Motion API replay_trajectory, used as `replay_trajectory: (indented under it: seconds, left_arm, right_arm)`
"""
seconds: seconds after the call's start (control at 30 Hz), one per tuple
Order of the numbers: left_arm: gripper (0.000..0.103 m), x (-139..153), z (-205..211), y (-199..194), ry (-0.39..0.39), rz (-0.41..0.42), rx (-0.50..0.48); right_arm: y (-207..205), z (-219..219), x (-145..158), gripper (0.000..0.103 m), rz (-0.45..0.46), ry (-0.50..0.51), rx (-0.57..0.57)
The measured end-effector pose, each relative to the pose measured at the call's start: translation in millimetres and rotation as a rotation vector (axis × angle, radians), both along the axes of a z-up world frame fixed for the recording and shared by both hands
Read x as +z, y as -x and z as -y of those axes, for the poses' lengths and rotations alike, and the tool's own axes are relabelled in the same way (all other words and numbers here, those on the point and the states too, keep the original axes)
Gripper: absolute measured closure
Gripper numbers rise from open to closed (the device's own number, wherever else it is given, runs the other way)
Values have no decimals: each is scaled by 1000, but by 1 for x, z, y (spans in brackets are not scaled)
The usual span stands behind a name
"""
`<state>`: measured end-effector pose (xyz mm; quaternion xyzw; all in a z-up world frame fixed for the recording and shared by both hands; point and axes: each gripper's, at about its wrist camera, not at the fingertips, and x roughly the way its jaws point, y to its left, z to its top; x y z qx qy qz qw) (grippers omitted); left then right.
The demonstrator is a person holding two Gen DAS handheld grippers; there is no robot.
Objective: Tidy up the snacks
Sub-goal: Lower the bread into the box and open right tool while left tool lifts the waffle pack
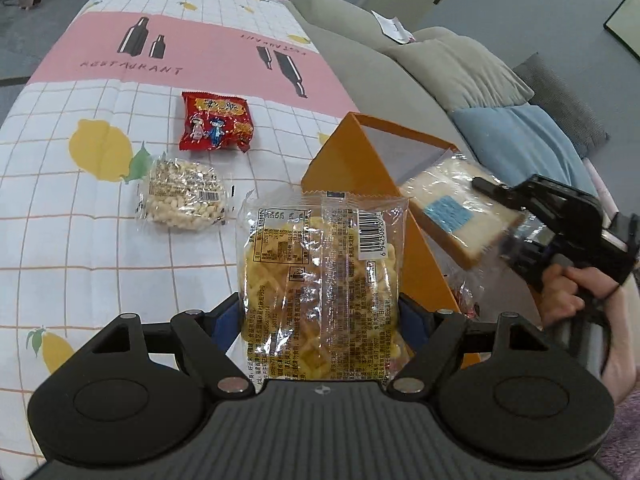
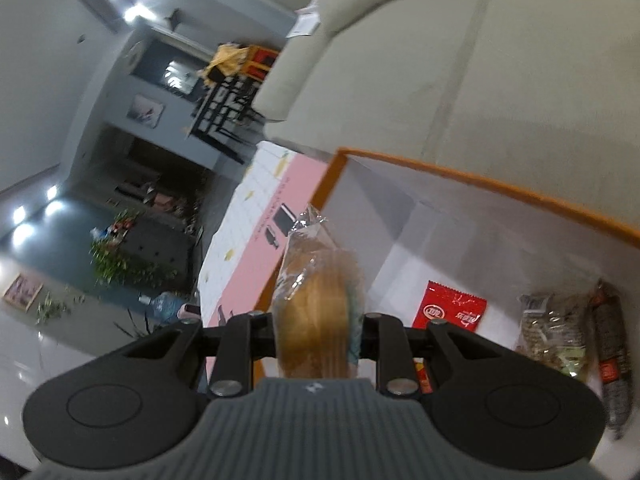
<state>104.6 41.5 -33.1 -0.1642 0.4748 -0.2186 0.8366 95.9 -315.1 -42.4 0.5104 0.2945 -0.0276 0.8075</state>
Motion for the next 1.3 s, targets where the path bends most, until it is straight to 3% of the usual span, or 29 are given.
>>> replay_trajectory:
  seconds: [0.13, 0.3, 0.6, 0.7, 0.77, 0.9, 1.13, 1.3]
  left_arm:
    - [13, 1, -7, 0, 7, 2, 4]
    - [13, -2, -19, -1, 19, -10, 6]
    - [13, -5, -26, -6, 39, -17, -1]
    - [12, -2, -24, -3, 37, -3, -11]
    - [13, 1, -22, 0, 29, 12, -17]
    - [13, 8, -20, 6, 27, 45, -28]
    - [12, 16, -16, 15, 10, 76, -30]
    - [12, 22, -15, 21, 5, 103, -32]
  right_arm:
    - [-22, -14, -13, 81, -51, -19, 2]
    - [-46, -30, -29, 81, -125, 52, -2]
    - [-50, -35, -44, 73, -162, 29, 9]
    - [-51, -36, -40, 56, -175, 49, 30]
    - [-52, -35, -39, 36, -198, 61, 65]
    - [-48, -32, -34, 26, -205, 41, 99]
    - [-40, -44, -11, 26, -279, 254, 163]
    - [-24, -52, 13, 26, -276, 544, 211]
